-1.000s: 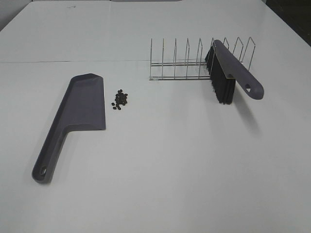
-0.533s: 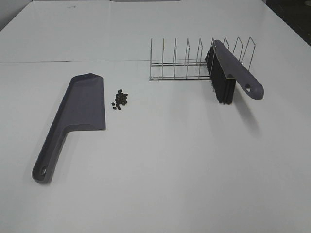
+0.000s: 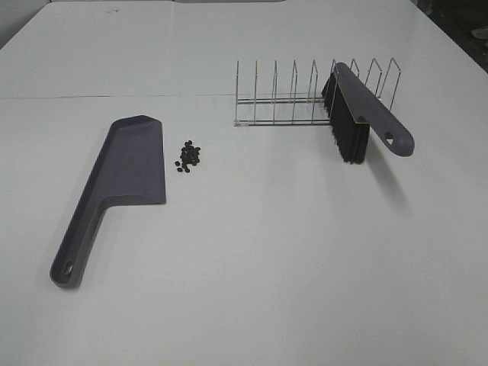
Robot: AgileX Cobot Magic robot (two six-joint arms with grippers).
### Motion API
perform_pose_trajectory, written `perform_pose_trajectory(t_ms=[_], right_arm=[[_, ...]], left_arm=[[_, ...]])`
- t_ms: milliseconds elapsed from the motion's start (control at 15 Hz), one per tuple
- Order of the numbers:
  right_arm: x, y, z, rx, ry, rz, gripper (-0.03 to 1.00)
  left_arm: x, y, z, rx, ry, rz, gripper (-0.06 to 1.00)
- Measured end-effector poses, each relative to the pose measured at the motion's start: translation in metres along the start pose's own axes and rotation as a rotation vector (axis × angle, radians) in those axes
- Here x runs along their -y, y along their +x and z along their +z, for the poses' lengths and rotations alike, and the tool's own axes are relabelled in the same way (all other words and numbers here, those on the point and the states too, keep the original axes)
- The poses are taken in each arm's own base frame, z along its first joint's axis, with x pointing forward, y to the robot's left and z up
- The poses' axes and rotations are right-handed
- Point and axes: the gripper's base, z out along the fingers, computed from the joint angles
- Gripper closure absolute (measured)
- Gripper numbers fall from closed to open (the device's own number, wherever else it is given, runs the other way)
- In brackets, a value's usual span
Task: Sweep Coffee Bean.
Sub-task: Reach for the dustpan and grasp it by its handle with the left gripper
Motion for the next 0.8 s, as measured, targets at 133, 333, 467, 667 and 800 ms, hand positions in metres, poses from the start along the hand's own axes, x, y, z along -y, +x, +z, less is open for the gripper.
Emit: perform_pose_trajectory(t_ms=[133,333,467,667,800], right_arm=[[0.0,0.0,0.0,0.0,0.0,0.0,0.26],[0.0,0.0,0.0,0.0,0.0,0.0,0.26],[0.0,0.0,0.0,0.0,0.0,0.0,0.26],[0.0,0.0,0.0,0.0,0.0,0.0,0.26],[0.0,0.0,0.0,0.0,0.0,0.0,0.26]], left_arm=[[0.0,0.0,0.0,0.0,0.0,0.0,0.28],[0.0,0.0,0.0,0.0,0.0,0.0,0.28],[0.0,0.0,0.0,0.0,0.0,0.0,0.28],[0.0,0.0,0.0,0.0,0.0,0.0,0.28],[0.0,0.0,0.0,0.0,0.0,0.0,0.28]])
